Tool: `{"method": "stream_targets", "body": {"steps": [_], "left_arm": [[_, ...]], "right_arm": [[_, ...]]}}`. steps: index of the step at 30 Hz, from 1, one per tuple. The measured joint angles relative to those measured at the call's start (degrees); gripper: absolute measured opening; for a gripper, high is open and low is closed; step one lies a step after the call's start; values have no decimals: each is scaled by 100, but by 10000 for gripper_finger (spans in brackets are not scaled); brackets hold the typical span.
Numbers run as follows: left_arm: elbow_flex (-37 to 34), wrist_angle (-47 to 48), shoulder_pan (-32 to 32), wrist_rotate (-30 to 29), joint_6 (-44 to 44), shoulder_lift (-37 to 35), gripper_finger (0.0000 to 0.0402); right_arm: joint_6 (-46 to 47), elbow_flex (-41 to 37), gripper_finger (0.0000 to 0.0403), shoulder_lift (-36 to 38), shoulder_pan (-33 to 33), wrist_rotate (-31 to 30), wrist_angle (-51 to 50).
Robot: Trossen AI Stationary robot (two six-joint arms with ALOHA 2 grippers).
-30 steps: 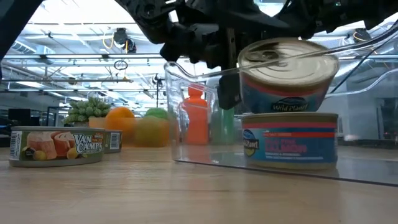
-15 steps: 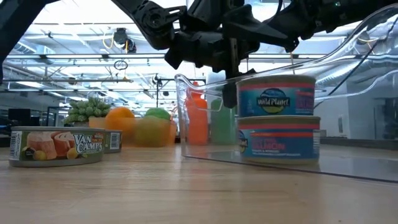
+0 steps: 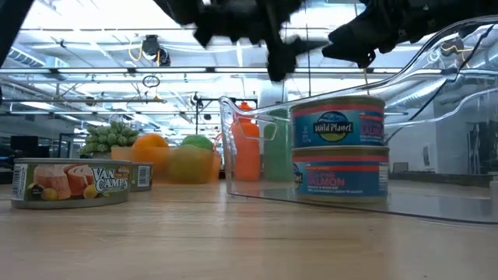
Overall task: Pick & Place Food Item
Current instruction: Stack the top green tuna can on top of the blue pink tuna can in the bottom transparent bin
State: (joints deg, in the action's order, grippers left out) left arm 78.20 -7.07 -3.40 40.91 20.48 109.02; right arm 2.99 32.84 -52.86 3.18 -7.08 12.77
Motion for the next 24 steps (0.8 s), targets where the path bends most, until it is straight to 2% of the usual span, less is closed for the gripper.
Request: {"method": "stream_targets", "body": {"steps": [2,5,7,9,12,14,19,22,24], "left_arm": [[3,545,56,-306,-430,-403,285],[1,1706,265,-1132,-985,-958,285],[-111,2152,468,-1979,-999,-1319,285],[-515,2131,675,-2839,-726,-1643,285],[-1400,1955,880,-3982,36,-2071,285],[-2026,1895,923,-4360,765,-2400,285],[-3470,1734,1153,-4722,2629,-3101,285],[-3929,1959,1374,-4950,3645,-3413,285],[-4105,2488,1526,-5218,4171,-3589,285]], "right_arm": [[-1,0,212,12,0,-2,21],[-1,0,212,11,-2,-9,-14],[-1,0,212,11,-2,-10,-39],[-1,0,212,13,-2,-15,-58],[-11,0,212,13,-7,-15,-137],[-57,0,212,13,-7,-21,-171],[-69,0,212,13,-7,-23,-199],[-71,0,212,13,-7,-28,-193],[-79,0,212,13,-7,-32,-181]]}}
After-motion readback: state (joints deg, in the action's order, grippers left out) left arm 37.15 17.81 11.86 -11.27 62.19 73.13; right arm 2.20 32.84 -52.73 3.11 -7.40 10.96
